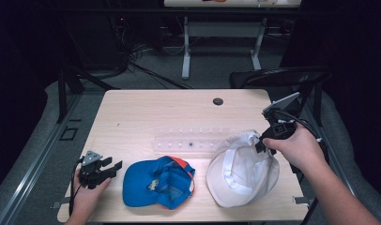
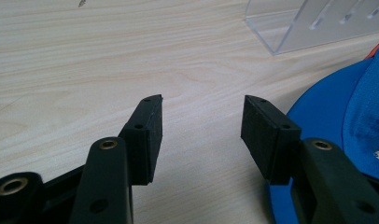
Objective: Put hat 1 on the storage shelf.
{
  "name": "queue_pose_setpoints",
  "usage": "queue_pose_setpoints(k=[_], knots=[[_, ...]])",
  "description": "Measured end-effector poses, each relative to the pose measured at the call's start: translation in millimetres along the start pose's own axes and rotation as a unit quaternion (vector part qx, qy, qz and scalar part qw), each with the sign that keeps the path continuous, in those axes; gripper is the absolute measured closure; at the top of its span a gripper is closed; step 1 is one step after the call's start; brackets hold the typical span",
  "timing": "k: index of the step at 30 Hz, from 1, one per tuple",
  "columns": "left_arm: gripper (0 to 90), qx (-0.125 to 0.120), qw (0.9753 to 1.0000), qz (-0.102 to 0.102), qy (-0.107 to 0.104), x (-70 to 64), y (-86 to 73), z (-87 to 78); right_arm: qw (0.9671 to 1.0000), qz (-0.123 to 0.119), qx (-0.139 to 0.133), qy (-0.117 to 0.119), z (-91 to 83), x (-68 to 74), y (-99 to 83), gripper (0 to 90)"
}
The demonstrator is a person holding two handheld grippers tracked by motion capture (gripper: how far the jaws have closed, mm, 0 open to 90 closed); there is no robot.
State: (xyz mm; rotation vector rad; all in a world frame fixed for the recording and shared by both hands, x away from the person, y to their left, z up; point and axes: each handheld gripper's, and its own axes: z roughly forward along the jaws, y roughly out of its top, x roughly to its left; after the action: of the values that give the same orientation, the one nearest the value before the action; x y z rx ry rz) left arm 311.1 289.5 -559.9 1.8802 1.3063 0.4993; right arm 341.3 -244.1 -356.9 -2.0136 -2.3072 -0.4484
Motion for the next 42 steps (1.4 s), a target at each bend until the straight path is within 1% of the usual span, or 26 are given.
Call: queue_pose_setpoints(k=[3, 4, 5, 9, 12, 13, 14, 15, 16, 19, 20, 22, 23, 25, 26, 27, 28, 29, 30, 31, 33, 34, 37, 38, 39, 42], knots=[[48.8, 0.000, 1.0000, -0.001, -0.001, -0.1, -0.1, 0.0, 0.9997, 0.008, 0.009, 0.022, -1.9, -2.4, 1.6, 80.4], [48.8, 0.002, 1.0000, -0.001, -0.002, 0.2, 0.1, -0.3, 0.9995, 0.013, 0.006, 0.028, -2.0, -2.6, 1.7, 80.4], [48.8, 0.002, 1.0000, -0.001, -0.001, 0.2, -0.1, -0.1, 0.9993, 0.013, 0.009, 0.035, -2.7, -3.5, 1.8, 80.4], [48.8, 0.001, 1.0000, -0.003, 0.000, 0.4, -0.2, -0.1, 0.9969, 0.032, 0.006, 0.071, -4.0, -4.4, 1.8, 80.4], [48.8, 0.001, 1.0000, -0.001, -0.001, 0.1, -0.1, 0.0, 0.9954, 0.028, 0.018, 0.090, -6.4, -7.5, 2.6, 80.4], [48.8, 0.002, 1.0000, -0.001, -0.001, 0.0, -0.1, 0.0, 0.9941, 0.039, 0.009, 0.100, -5.9, -7.3, 1.9, 80.4], [48.8, 0.001, 1.0000, -0.002, 0.000, 0.0, -0.3, 0.3, 0.9932, 0.040, 0.008, 0.109, -6.3, -8.3, 1.9, 80.4], [48.8, 0.002, 1.0000, -0.002, -0.001, 0.1, -0.2, 0.2, 0.9928, 0.036, 0.012, 0.114, -7.3, -10.2, 1.8, 80.4], [48.8, 0.002, 1.0000, -0.002, -0.001, 0.1, -0.2, 0.2, 0.9903, 0.046, 0.004, 0.131, -7.3, -10.1, 1.5, 80.4], [48.8, 0.002, 1.0000, -0.001, 0.000, 0.1, -0.3, 0.3, 0.9859, 0.048, 0.002, 0.160, -9.6, -14.4, 1.4, 80.5], [48.8, 0.002, 1.0000, -0.001, 0.000, 0.1, -0.3, 0.3, 0.9830, 0.059, -0.004, 0.174, -9.7, -14.1, 1.3, 80.5], [48.8, 0.000, 1.0000, -0.002, 0.000, 0.0, -0.3, 0.4, 0.9784, 0.068, -0.004, 0.195, -11.7, -16.0, 1.7, 80.5], [48.8, 0.001, 1.0000, -0.002, 0.001, 0.0, -0.3, 0.4, 0.9760, 0.065, -0.003, 0.208, -12.8, -17.8, 2.0, 80.5], [48.8, 0.002, 1.0000, -0.002, 0.000, 0.3, -0.2, 0.3, 0.9694, 0.074, -0.006, 0.234, -14.3, -18.8, 1.9, 80.5], [48.8, 0.002, 1.0000, -0.002, 0.000, 0.3, -0.2, 0.3, 0.9663, 0.067, -0.011, 0.248, -14.8, -20.1, 2.0, 80.5], [48.8, 0.002, 1.0000, -0.002, 0.000, 0.3, -0.2, 0.4, 0.9642, 0.065, -0.011, 0.257, -15.8, -20.6, 1.8, 80.5], [48.8, 0.000, 1.0000, -0.002, 0.000, 0.2, -0.2, 0.5, 0.9617, 0.066, -0.013, 0.266, -16.8, -20.2, 1.9, 80.5], [48.8, 0.001, 1.0000, -0.002, 0.000, 0.1, -0.2, 0.4, 0.9582, 0.067, -0.023, 0.277, -16.8, -19.7, 1.8, 80.5], [48.8, 0.000, 1.0000, -0.001, 0.000, 0.0, -0.2, 0.5, 0.9560, 0.072, -0.023, 0.284, -18.0, -19.1, 1.9, 80.6], [48.8, 0.000, 1.0000, -0.001, 0.000, -0.1, -0.2, 0.4, 0.9527, 0.070, -0.029, 0.294, -17.8, -19.2, 2.1, 80.6], [48.8, 0.000, 1.0000, -0.001, 0.000, -0.1, -0.1, 0.4, 0.9471, 0.073, -0.035, 0.310, -18.2, -17.9, 2.9, 80.6], [48.8, 0.000, 1.0000, -0.001, 0.000, -0.1, -0.1, 0.4, 0.9445, 0.078, -0.038, 0.317, -18.5, -16.6, 3.4, 80.6], [48.8, 0.001, 1.0000, -0.001, -0.001, 0.2, 0.1, 0.0, 0.9373, 0.078, -0.044, 0.337, -19.3, -12.8, 5.3, 80.6], [48.8, 0.001, 1.0000, -0.001, -0.001, 0.3, 0.1, 0.1, 0.9345, 0.084, -0.050, 0.342, -19.8, -10.2, 6.1, 80.6], [48.8, 0.000, 1.0000, -0.002, -0.001, 0.3, 0.1, 0.1, 0.9333, 0.079, -0.048, 0.347, -20.9, -9.3, 7.3, 80.6], [48.8, 0.000, 1.0000, -0.002, -0.001, 0.4, 0.2, 0.1, 0.9267, 0.077, -0.058, 0.363, -23.7, -3.9, 11.2, 80.6]])
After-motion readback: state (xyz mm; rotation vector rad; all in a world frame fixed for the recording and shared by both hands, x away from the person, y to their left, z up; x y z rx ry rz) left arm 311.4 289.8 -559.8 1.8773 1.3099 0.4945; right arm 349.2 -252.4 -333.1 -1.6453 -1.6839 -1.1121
